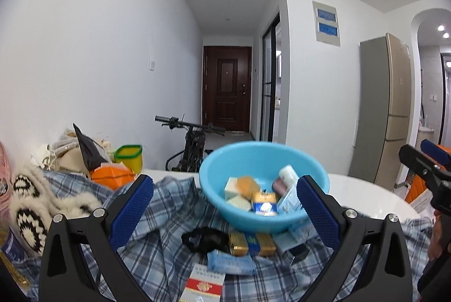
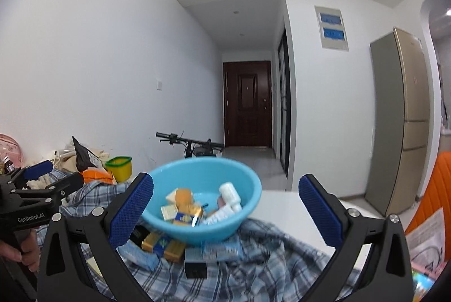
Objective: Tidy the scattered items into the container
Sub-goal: 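Move both tools toward the items scattered on the plaid shirt, then lower the left tool toward a light blue packet while the right tool approaches another blue packet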
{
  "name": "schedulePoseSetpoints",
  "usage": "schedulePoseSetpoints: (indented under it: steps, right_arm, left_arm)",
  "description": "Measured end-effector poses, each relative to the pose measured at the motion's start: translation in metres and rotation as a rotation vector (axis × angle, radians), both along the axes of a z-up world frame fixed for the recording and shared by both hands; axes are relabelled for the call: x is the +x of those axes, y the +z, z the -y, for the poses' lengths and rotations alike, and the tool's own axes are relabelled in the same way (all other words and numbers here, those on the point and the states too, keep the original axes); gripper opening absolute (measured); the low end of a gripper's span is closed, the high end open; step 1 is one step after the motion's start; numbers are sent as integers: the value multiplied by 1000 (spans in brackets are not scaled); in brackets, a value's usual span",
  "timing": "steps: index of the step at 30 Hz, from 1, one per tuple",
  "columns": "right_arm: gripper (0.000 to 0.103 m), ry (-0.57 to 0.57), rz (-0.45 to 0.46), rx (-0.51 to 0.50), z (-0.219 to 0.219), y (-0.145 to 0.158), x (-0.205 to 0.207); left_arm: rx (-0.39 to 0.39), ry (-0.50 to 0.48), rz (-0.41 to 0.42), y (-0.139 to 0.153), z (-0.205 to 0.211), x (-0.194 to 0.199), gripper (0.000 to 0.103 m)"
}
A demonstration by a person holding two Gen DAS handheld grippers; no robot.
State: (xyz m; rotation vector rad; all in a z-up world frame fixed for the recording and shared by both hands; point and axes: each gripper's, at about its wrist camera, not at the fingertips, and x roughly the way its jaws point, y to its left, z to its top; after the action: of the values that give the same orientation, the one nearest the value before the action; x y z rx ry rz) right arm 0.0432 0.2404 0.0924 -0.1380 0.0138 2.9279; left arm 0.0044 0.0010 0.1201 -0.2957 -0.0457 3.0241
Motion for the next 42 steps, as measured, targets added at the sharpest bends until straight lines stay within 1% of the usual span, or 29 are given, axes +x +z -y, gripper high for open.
schedulePoseSetpoints:
  steps: [2, 4, 6, 10, 13, 16, 18, 22, 24, 25, 26, 27, 29, 30, 33, 36, 38, 39, 42]
  right_arm:
    - [103, 12, 4, -6, 0, 7, -5]
    - [103, 34, 27, -34, -4, 13, -14]
    - [103, 49, 65, -59, -9, 18, -24]
    - [103, 84, 166, -74, -17, 20, -50]
    - [103, 112, 273, -86, -21, 14, -72]
    - [103, 150, 388, -92, -23, 4, -95]
    - [103, 172, 452, -100, -27, 1, -108]
    - [103, 239, 605, -151, -34, 2, -133]
    - [103, 260, 664, -183, -39, 6, -143]
    - [103, 255, 695, -219, -45, 9, -148]
    - [103, 249, 720, -250, -49, 12, -152]
    - [103, 250, 746, -276, -53, 15, -156]
    - [103, 260, 797, -293, -57, 23, -164]
    - [103, 259, 811, -288, -58, 26, -166]
    - [103, 255, 871, -235, -56, 32, -174]
    - [103, 263, 928, -197, -52, 26, -183]
    - [103, 275, 950, -189, -49, 18, -188]
    - [103, 284, 959, -192, -49, 13, -191]
    - [103, 309, 993, -211, -46, -4, -197]
  left_arm:
    - [5, -3, -19, 11, 2, 0, 103]
    - [1, 5, -24, 20, 2, -3, 103]
    - [-10, 0, 0, 26, 0, -10, 103]
    - [-63, -32, 114, 28, -8, -36, 103]
    - [-114, -92, 245, 22, -17, -60, 103]
    - [-133, -120, 346, 16, -22, -80, 103]
    - [-126, -122, 405, 12, -23, -94, 103]
    - [-140, -131, 521, 15, -25, -119, 103]
    - [-173, -127, 569, 18, -28, -128, 103]
    - [-194, -126, 590, 20, -30, -132, 103]
    - [-220, -114, 603, 24, -33, -134, 103]
    - [-230, -117, 616, 28, -33, -135, 103]
    - [-213, -149, 653, 40, -34, -139, 103]
    - [-208, -156, 662, 46, -34, -140, 103]
    - [-245, -147, 665, 50, -38, -145, 103]
    - [-292, -145, 693, 41, -42, -153, 103]
    - [-293, -140, 700, 34, -41, -158, 103]
    - [-293, -155, 711, 29, -41, -160, 103]
    - [-296, -161, 737, 13, -41, -166, 103]
